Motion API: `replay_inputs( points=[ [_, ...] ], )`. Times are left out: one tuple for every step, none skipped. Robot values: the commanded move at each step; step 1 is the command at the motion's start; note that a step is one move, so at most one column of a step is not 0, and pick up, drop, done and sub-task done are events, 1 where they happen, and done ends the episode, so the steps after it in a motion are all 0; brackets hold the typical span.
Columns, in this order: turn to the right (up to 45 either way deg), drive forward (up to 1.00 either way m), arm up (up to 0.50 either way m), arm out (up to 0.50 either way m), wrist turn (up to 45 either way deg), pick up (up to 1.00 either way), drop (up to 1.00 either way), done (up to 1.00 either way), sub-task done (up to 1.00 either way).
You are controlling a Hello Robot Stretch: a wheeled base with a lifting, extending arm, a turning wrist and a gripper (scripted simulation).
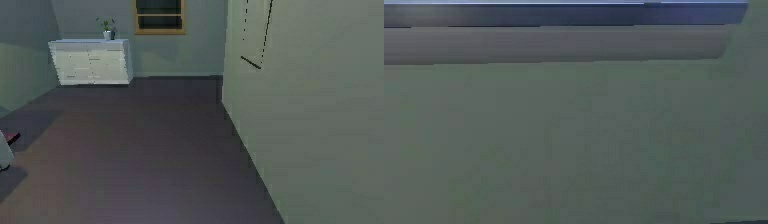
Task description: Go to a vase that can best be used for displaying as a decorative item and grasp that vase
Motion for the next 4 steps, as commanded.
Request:
replay_inputs(
  points=[
    [0.0, 1.00, 0.00, 0.00, 0.0, 0.00, 0.00, 0.00, 0.00],
    [-3.0, 0.00, 0.00, 0.00, 0.0, 0.00, 0.00, 0.00, 0.00],
    [0.0, 1.00, 0.00, 0.00, 0.0, 0.00, 0.00, 0.00, 0.00],
    [0.0, 1.00, 0.00, 0.00, 0.0, 0.00, 0.00, 0.00, 0.00]
  ],
)
